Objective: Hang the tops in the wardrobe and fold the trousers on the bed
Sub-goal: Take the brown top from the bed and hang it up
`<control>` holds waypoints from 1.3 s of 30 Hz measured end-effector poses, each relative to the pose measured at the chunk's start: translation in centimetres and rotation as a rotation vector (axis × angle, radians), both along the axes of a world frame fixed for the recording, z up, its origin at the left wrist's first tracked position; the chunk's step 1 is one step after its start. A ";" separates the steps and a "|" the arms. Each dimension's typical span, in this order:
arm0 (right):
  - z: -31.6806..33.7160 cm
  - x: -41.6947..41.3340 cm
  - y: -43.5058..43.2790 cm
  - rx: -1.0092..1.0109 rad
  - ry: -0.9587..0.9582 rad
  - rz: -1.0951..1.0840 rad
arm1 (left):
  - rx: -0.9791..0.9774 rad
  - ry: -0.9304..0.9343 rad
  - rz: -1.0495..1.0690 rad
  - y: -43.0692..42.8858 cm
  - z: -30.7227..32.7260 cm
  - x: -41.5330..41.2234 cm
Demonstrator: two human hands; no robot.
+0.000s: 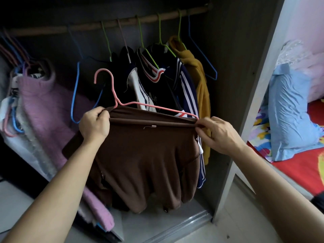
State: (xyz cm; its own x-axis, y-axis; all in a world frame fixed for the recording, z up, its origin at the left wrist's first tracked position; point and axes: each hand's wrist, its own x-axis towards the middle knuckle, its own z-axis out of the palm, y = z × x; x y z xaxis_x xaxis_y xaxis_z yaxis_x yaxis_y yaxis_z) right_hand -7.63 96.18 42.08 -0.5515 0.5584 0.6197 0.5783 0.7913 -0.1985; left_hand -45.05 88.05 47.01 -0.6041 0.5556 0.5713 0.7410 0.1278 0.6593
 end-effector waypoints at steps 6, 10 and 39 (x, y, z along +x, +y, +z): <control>1.4 0.1 -0.1 0.003 0.000 0.042 | 0.013 0.104 -0.037 0.0 -0.2 0.2; 2.1 -0.7 -0.2 0.059 -0.203 0.102 | 0.046 0.158 -0.132 0.4 0.2 1.6; 6.4 -6.2 0.9 -0.072 0.028 0.238 | -0.178 -0.475 -0.483 1.5 0.7 7.0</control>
